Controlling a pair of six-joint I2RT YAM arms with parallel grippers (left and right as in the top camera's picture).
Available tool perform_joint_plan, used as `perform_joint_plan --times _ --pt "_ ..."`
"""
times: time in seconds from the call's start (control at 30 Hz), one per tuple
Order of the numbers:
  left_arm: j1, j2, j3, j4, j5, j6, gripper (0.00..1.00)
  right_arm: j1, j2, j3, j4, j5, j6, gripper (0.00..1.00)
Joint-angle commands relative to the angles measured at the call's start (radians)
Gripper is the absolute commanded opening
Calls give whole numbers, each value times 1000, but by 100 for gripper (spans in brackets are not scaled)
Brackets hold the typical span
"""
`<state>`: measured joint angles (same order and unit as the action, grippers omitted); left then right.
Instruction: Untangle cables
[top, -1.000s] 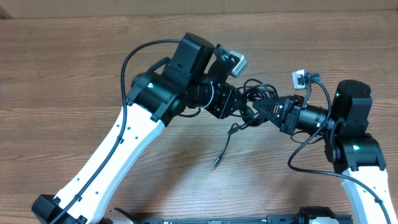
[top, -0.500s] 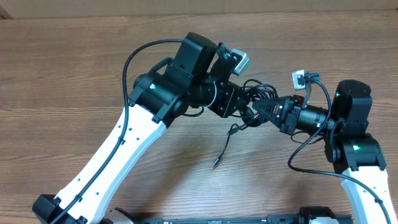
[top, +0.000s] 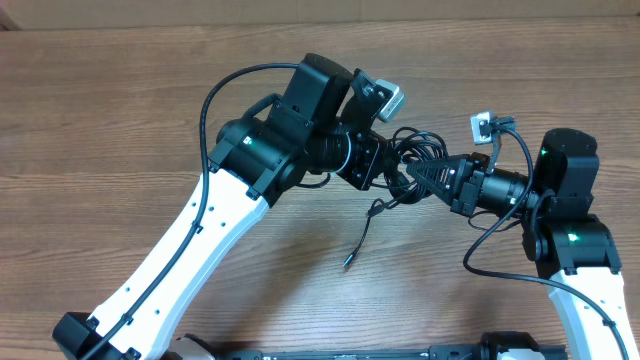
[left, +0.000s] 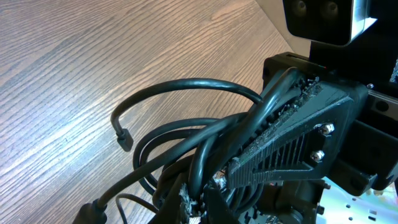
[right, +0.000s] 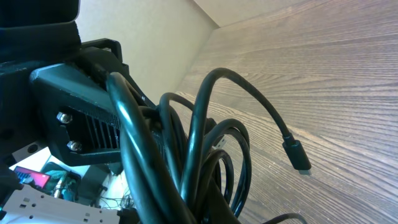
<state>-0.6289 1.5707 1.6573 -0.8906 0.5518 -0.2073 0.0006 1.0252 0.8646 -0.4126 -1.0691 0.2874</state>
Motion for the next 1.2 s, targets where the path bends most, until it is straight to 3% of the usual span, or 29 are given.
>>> perform_joint_plan --times 0.0,0.3,0.67,0.87,0.97,1.0,1.03,1.1,1.17 --pt "-7 -21 19 7 46 -3 4 -2 -4 1 6 17 -5 4" --pt "3 -21 19 40 264 1 4 -2 -4 0 -60 156 -61 4" --pt "54 -21 19 64 315 -7 4 -2 -4 1 -109 176 -114 4" --pt "76 -21 19 31 274 30 4 -2 -4 1 -116 181 -114 4" --pt "79 -21 19 -31 129 48 5 -2 -4 1 -123 177 -114 4" --pt "79 -21 19 -51 78 47 10 -2 -4 1 -126 177 -114 4" --pt "79 -21 19 -96 -19 47 27 -2 -4 1 -129 177 -114 4" --pt "79 -21 19 -126 -65 47 41 -2 -4 0 -128 177 -114 4" --pt "79 -21 19 -143 -80 47 47 -2 -4 1 -128 177 -114 4"
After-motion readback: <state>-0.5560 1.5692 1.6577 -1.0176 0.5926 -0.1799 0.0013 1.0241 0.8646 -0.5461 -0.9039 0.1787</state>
